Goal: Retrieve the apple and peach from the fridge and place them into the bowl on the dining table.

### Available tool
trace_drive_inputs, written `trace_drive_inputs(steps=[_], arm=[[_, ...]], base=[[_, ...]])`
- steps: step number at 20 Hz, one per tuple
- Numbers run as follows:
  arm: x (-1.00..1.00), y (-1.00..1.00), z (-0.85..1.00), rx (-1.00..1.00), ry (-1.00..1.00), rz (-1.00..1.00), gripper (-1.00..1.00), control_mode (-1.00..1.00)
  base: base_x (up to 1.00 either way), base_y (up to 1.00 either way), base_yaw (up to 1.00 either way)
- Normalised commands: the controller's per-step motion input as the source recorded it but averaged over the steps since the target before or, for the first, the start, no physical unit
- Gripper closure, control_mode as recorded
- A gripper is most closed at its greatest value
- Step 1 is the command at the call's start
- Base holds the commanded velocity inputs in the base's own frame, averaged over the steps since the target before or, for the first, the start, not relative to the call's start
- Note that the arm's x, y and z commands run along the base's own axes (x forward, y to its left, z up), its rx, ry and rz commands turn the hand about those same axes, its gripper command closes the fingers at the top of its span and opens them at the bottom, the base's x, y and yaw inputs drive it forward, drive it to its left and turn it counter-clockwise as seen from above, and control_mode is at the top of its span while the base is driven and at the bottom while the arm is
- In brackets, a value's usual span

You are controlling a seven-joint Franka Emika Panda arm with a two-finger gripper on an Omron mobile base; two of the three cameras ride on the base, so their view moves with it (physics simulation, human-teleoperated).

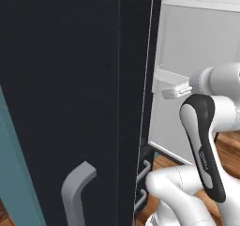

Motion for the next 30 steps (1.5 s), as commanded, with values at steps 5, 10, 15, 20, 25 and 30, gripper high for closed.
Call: trace_drive_inputs(steps=[5,10,15,20,25,30], arm=[[0.00,0.00,0.00,0.00,0.00,0.00,-1.00,1.00],[0.00,0.00,0.00,0.00,0.00,0.00,-1.00,1.00],[0.00,0.00,0.00,0.00,0.00,0.00,-1.00,1.00],[0.00,0.00,0.00,0.00,0.00,0.00,-1.00,1.00],[0.00,0.00,0.00,0.00,0.00,0.00,-1.00,1.00],[0.00,0.00,0.00,0.00,0.00,0.00,-1.00,1.00]], base=[[0.25,0.25,0.51],[0.22,0.47,0.51],[0.42,0.34,0.50],[0.51,0.12,0.49],[0.42,0.01,0.47],[0.11,-0.14,0.25]])
